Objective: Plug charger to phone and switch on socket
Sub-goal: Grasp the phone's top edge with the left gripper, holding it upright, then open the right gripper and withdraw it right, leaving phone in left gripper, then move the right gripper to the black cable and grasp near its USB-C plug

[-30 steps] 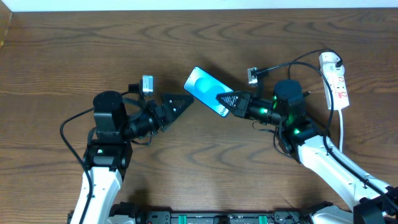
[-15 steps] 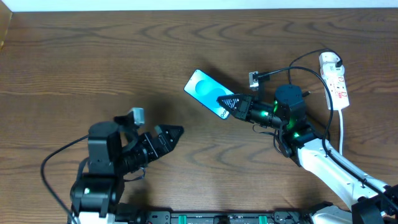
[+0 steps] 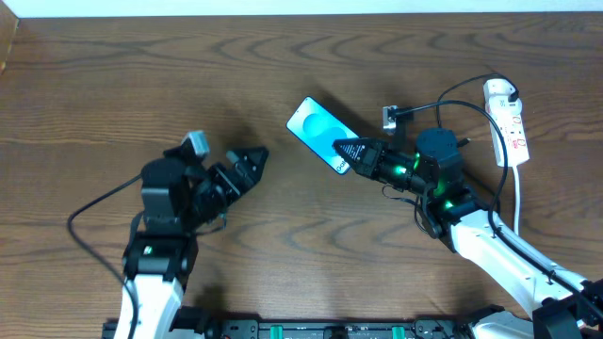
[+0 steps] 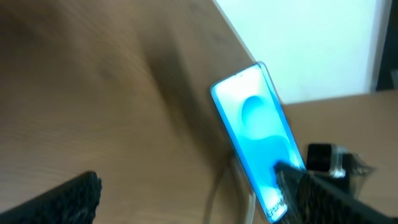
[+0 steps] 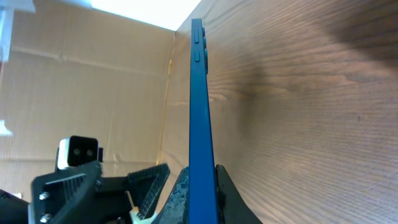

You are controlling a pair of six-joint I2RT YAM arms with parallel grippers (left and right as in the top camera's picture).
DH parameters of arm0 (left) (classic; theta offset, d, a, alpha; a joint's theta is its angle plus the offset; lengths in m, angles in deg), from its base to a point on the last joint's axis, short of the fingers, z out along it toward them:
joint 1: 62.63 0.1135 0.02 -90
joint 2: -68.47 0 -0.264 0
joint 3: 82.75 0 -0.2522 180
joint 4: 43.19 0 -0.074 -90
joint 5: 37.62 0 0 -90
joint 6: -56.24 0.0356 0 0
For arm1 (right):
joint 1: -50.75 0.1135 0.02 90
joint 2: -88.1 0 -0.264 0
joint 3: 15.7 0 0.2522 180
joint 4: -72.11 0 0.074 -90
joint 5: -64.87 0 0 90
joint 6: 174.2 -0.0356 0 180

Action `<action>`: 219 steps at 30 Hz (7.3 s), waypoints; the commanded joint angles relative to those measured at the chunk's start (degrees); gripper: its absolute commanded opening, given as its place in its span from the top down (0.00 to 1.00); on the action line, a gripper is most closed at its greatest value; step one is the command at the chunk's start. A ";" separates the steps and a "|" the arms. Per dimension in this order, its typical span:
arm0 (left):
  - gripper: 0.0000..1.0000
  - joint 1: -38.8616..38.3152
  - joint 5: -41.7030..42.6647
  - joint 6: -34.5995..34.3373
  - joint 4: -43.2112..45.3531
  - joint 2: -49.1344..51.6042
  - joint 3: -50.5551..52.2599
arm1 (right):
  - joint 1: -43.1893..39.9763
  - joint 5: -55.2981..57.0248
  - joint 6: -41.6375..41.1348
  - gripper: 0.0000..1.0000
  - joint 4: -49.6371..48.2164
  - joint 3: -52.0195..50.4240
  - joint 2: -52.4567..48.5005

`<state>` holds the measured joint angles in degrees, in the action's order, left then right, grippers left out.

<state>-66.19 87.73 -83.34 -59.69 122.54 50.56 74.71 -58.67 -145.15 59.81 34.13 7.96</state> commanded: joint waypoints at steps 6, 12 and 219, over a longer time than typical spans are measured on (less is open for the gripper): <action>0.01 -0.09 12.48 -13.86 15.80 10.08 -0.07 | 3.61 3.72 -6.05 0.99 -5.90 0.28 0.35; 0.00 -0.09 13.11 -18.45 16.76 11.89 -0.07 | 7.06 9.01 -12.00 0.99 -6.86 0.28 0.28; 0.92 -2.69 15.23 -16.61 25.66 23.08 -0.07 | 3.32 31.04 38.71 0.87 52.37 10.19 -10.29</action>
<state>-68.85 101.79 -100.98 -34.49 146.08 52.00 77.32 -28.44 -108.23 111.46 46.02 -1.00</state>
